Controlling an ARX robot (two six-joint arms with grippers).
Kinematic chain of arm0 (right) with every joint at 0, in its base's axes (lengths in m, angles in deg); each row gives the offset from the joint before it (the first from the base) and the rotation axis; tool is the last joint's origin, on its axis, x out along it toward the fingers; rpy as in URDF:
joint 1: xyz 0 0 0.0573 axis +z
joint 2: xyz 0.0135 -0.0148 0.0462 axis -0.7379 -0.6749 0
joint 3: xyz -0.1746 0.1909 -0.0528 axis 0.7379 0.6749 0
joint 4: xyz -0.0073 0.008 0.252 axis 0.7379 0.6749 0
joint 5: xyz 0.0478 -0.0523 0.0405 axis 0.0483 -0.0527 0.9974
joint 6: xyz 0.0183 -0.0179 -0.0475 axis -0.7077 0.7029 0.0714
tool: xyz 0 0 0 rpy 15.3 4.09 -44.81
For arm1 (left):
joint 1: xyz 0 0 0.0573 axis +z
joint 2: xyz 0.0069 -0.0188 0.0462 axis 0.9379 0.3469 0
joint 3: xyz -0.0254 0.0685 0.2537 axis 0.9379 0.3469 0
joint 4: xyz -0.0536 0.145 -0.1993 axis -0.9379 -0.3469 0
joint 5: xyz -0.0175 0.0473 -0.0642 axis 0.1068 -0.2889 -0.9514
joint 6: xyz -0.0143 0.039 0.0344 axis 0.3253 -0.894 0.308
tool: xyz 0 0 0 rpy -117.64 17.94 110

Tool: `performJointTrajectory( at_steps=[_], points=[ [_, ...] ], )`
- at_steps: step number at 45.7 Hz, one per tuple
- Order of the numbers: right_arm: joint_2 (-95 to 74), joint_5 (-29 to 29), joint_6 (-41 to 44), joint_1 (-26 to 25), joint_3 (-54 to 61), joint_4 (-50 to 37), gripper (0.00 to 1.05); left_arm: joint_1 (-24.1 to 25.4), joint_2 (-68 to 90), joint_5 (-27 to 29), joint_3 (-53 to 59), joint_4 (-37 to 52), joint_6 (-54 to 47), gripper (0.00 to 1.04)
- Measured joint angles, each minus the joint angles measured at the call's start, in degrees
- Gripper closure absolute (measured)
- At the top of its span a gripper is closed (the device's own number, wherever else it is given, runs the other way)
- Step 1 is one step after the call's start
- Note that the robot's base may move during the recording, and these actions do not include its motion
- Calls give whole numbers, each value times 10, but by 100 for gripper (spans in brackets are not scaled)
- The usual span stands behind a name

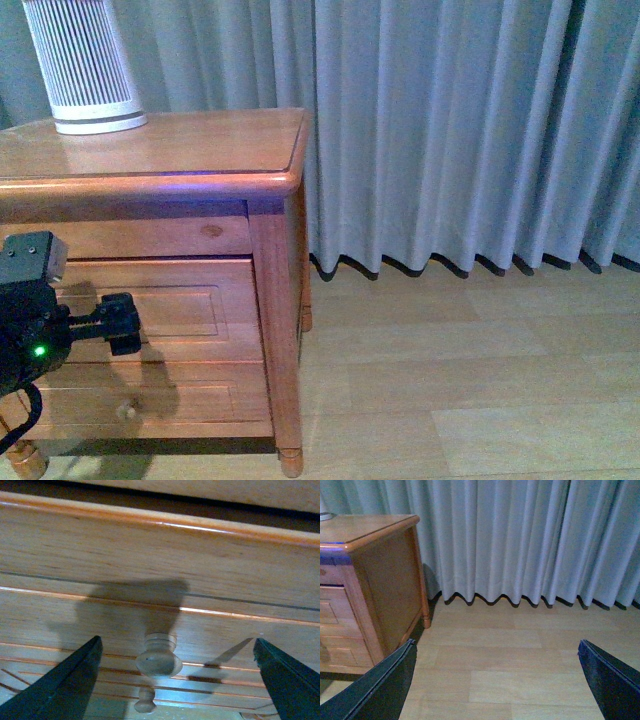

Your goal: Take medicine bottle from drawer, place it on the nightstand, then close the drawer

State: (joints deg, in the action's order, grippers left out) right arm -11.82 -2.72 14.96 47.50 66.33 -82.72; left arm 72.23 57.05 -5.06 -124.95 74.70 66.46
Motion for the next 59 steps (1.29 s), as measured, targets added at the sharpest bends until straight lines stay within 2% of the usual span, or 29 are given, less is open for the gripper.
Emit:
performJointTrajectory(
  at_steps=[18,31,47,51,56,59],
  points=[
    [0,0,0,0,0,0,7,9,6,-12,-2,-3,-2,68],
    [0,0,0,0,0,0,7,15,3,-23,-3,2,0,102],
    [0,0,0,0,0,0,7,21,-2,-36,9,5,-8,100],
    [0,0,0,0,0,0,7,21,-4,-34,11,-2,-14,86],
    [0,0,0,0,0,0,7,20,-1,-31,21,-9,-18,62],
    [0,0,0,0,0,0,7,20,3,-30,23,-9,-19,51]
  ],
)
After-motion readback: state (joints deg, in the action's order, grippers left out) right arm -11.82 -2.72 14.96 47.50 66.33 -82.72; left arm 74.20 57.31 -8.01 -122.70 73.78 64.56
